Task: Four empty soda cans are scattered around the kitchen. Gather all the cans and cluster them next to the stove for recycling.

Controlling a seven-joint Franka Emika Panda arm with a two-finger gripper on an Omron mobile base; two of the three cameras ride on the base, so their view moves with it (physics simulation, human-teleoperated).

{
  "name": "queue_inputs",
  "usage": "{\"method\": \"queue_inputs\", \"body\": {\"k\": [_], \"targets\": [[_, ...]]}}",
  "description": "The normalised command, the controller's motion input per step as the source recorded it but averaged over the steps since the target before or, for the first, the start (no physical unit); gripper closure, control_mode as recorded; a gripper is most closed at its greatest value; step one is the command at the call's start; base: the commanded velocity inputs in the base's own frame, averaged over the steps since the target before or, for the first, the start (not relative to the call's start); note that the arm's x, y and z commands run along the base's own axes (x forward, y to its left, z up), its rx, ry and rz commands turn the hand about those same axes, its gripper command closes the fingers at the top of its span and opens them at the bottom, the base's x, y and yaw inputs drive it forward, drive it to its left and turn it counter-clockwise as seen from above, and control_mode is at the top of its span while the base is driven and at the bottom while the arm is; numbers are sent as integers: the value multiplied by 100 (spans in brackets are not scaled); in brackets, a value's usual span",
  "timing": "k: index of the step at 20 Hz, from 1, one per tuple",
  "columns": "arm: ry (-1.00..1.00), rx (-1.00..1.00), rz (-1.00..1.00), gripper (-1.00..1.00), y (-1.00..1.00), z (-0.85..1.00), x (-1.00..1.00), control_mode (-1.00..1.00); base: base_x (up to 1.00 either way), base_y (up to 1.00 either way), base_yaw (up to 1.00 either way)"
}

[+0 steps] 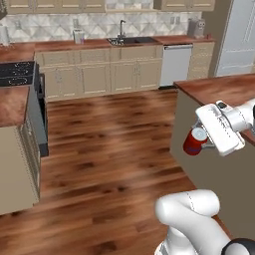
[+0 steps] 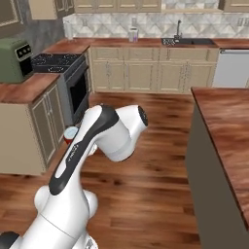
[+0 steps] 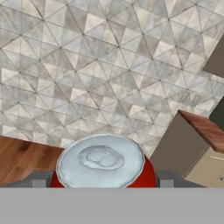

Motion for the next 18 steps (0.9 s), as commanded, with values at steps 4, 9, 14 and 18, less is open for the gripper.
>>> {"method": "queue_inputs", "body": {"k": [4, 9, 14, 18], "targets": [[0, 0, 0, 100, 0, 0, 0, 100, 94, 21, -1], [0, 0, 0, 100, 0, 0, 0, 100, 100, 21, 0], [0, 0, 0, 100, 0, 0, 0, 100, 100, 21, 0], [0, 0, 0, 100, 0, 0, 0, 100, 100, 19, 0]]}}
